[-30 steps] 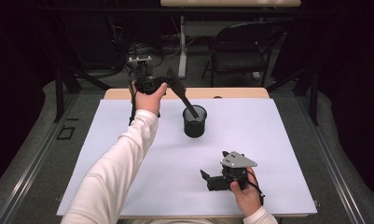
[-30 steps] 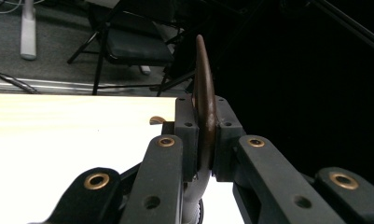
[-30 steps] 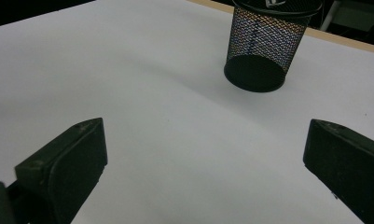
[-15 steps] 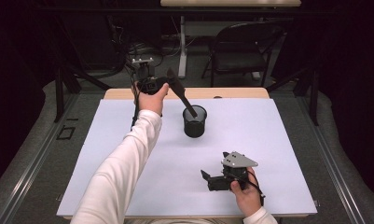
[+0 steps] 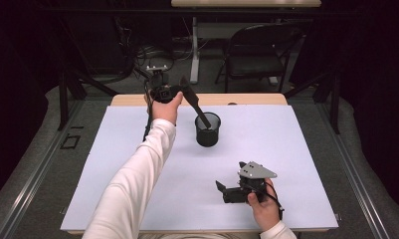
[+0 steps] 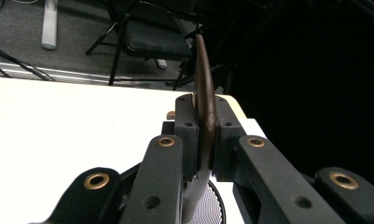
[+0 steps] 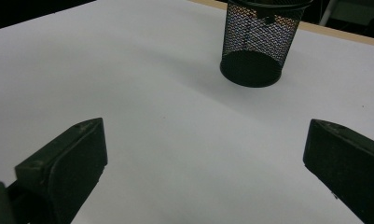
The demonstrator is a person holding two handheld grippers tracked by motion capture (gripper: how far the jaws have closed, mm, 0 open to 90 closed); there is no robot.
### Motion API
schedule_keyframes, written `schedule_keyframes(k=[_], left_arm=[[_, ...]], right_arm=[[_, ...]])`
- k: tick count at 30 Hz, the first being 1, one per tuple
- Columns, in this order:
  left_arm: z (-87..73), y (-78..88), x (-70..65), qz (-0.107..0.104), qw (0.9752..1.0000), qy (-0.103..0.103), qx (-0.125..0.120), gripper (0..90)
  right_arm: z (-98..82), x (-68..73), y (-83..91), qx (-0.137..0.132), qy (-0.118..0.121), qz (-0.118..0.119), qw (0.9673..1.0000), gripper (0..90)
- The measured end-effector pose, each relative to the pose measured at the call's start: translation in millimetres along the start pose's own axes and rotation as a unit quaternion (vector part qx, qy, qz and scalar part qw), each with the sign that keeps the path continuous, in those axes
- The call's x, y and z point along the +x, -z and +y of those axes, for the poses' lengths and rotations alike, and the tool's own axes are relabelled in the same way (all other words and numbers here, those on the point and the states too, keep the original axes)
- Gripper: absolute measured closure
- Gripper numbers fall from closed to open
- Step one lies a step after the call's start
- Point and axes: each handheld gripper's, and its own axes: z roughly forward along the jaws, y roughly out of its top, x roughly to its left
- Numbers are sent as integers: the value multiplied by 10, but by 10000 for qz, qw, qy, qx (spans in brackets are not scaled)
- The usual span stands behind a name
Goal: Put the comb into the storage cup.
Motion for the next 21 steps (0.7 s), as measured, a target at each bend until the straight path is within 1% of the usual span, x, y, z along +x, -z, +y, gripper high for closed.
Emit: schedule_keyframes(k=[5, 9, 15, 19, 21], left_arm=[[-27, -20, -12, 29, 10000, -49, 4, 837], [-50, -46, -13, 49, 10000, -7, 23, 837], [-90, -83, -17, 101, 9999, -36, 75, 837], [-123, -124, -22, 87, 9999, -17, 99, 837], [-139, -143, -24, 107, 9998, -19, 149, 837]], right_arm=[[0, 2, -7, 6, -8, 44, 10000, 0], [-1, 5, -12, 7, 6, 59, 10000, 0], [0, 5, -11, 2, -7, 72, 10000, 0], [-1, 6, -12, 8, 3, 83, 10000, 0], [-3, 6, -11, 16, 8, 84, 10000, 0]])
